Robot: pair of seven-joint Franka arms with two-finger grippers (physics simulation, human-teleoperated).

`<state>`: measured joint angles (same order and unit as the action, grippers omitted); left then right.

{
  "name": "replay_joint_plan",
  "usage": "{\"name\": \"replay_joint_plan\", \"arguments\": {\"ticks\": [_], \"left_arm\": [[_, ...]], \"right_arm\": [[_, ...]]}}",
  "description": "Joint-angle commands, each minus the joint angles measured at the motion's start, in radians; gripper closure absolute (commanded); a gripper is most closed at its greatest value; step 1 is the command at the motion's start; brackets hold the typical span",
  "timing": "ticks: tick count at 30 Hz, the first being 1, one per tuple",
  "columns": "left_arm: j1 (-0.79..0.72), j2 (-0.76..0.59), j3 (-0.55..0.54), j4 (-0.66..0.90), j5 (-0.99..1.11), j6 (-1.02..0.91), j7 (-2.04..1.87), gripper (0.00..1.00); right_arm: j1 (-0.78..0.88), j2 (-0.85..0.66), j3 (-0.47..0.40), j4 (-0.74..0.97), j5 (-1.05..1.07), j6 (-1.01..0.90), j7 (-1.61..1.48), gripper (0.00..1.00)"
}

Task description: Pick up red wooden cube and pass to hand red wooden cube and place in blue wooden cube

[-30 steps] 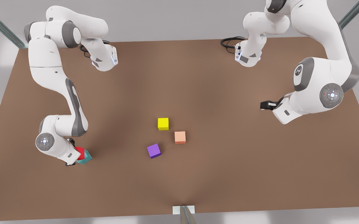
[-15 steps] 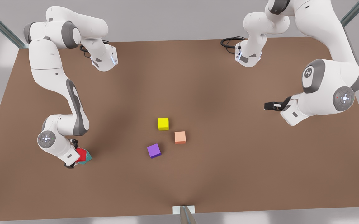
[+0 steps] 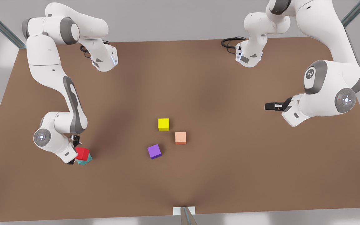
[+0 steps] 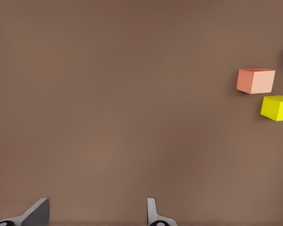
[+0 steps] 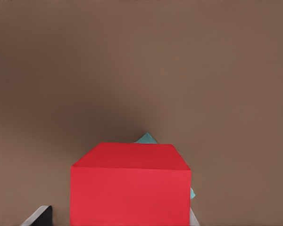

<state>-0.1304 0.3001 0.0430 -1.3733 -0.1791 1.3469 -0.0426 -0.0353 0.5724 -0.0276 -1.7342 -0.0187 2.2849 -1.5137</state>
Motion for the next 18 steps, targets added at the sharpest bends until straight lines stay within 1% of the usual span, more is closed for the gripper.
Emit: {"name": "replay_joint_plan", "arguments": {"ticks": [1, 7, 10, 15, 18], "left_arm": [[0.000, -0.001, 0.000, 0.000, 0.000, -0.002, -0.007, 0.00], [0.005, -0.001, 0.000, 0.000, 0.001, -0.023, -0.007, 0.00], [0.003, 0.002, 0.000, 0.000, 0.001, -0.025, -0.007, 0.00], [0.003, 0.005, 0.000, 0.000, 0.001, -0.026, -0.007, 0.00], [0.002, 0.005, 0.000, 0.000, 0.000, -0.037, -0.008, 0.00]], "right_arm": [[0.000, 0.003, 0.000, 0.007, 0.022, -0.031, 0.004, 0.00], [-0.006, 0.012, 0.002, 0.042, 0.029, -0.042, -0.008, 0.00], [-0.009, 0.020, 0.000, 0.062, 0.068, -0.048, -0.025, 0.00], [-0.009, 0.020, 0.000, 0.090, 0.100, -0.110, -0.022, 0.00], [-0.008, 0.011, 0.002, 0.130, 0.111, -0.194, -0.019, 0.00]]}}
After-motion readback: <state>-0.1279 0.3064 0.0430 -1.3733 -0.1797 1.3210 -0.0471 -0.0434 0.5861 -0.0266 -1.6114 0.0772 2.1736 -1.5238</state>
